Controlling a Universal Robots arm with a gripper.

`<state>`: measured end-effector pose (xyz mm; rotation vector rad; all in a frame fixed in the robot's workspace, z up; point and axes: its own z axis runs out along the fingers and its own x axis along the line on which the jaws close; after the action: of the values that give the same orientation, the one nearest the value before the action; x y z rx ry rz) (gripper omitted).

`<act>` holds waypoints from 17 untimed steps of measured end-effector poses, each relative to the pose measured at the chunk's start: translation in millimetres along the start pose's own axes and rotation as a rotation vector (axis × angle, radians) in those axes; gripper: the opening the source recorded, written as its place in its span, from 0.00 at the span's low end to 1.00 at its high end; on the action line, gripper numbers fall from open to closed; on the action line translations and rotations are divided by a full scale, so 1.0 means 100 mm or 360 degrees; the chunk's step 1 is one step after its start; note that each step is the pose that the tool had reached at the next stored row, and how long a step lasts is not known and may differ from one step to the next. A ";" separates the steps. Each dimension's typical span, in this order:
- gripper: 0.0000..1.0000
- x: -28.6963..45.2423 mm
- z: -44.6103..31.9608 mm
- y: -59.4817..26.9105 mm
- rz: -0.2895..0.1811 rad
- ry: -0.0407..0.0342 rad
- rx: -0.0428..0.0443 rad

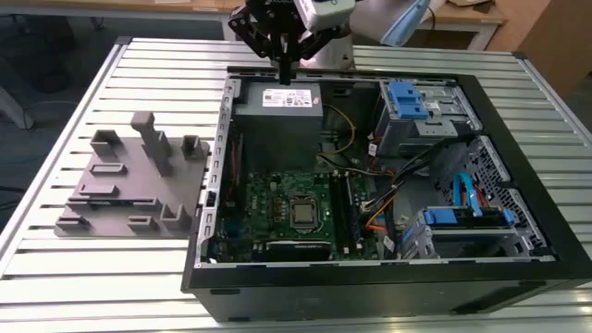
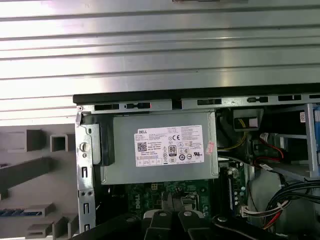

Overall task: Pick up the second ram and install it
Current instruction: 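Reach for the second ram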

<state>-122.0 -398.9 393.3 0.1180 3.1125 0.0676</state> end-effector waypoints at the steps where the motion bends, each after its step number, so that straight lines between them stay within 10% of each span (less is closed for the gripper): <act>1: 0.07 0.000 0.000 0.000 0.0000 0.0000 0.0000; 8: 0.07 0.047 -0.002 -0.004 0.0000 0.0000 0.0000; 17: 0.07 0.335 -0.009 -0.025 0.0000 -0.0001 0.0000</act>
<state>-155.5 -398.9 393.3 0.1181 3.1119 0.0677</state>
